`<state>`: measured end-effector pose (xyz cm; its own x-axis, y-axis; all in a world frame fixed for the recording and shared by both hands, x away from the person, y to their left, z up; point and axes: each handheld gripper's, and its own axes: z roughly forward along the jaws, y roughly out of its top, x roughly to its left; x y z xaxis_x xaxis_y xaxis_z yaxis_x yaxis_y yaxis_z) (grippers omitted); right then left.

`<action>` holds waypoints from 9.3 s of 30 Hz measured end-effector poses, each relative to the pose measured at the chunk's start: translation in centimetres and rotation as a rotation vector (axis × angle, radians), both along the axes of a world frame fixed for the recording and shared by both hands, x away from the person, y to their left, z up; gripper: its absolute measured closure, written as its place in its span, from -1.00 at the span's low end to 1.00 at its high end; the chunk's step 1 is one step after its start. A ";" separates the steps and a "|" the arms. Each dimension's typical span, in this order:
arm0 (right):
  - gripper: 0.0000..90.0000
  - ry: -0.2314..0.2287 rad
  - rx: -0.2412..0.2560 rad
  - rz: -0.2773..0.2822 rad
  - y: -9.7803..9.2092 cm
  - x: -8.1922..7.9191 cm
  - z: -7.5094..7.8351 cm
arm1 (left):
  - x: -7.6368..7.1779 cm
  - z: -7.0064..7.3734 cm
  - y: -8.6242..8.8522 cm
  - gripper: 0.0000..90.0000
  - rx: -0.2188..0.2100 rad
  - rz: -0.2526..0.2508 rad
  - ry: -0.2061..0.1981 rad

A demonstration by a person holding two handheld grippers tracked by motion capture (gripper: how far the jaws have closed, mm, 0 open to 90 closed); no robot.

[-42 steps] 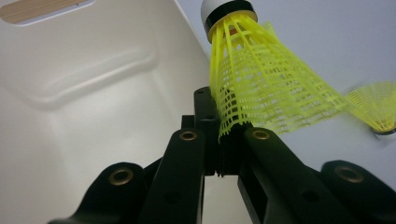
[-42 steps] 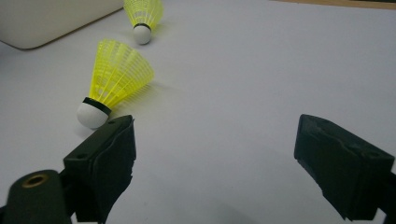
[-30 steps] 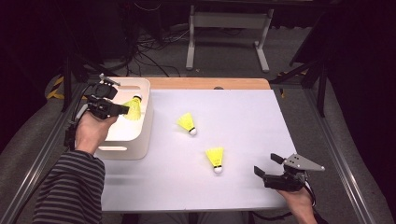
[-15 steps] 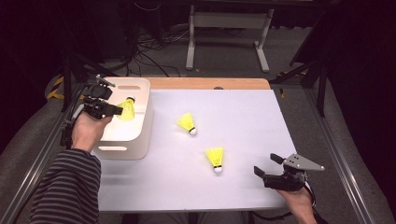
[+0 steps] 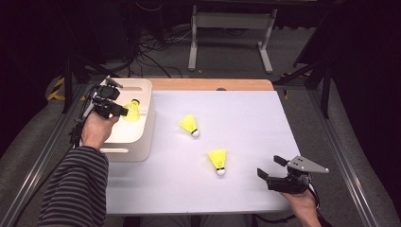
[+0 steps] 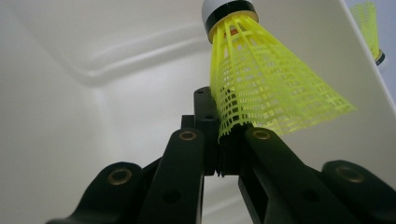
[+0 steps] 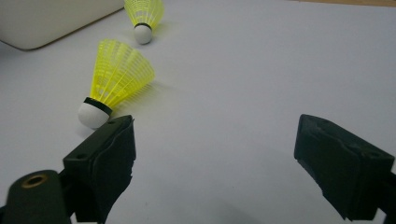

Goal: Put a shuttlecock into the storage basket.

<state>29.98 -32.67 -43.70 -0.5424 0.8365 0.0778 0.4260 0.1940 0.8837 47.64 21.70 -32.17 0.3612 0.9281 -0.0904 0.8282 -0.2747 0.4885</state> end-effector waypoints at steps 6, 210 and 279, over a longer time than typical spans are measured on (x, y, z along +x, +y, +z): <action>-0.71 0.002 0.000 0.002 0.0 0.0 0.0 | 0.5 -0.8 0.4 0.98 0.002 0.023 0.023; -0.71 0.000 0.009 -0.008 -0.1 -0.1 0.1 | -5.8 -0.9 -11.1 -0.23 -0.126 -0.267 -0.122; -0.71 -0.005 0.020 -0.004 -0.1 -0.3 0.2 | -5.3 -5.2 -15.1 -0.28 -0.101 -0.268 -0.118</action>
<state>29.68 -32.77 -43.49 -0.5397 0.8369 0.0915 0.4221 0.1749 0.8895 42.33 6.57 -37.37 0.6057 0.7866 -0.1204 0.6686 -0.4210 0.6130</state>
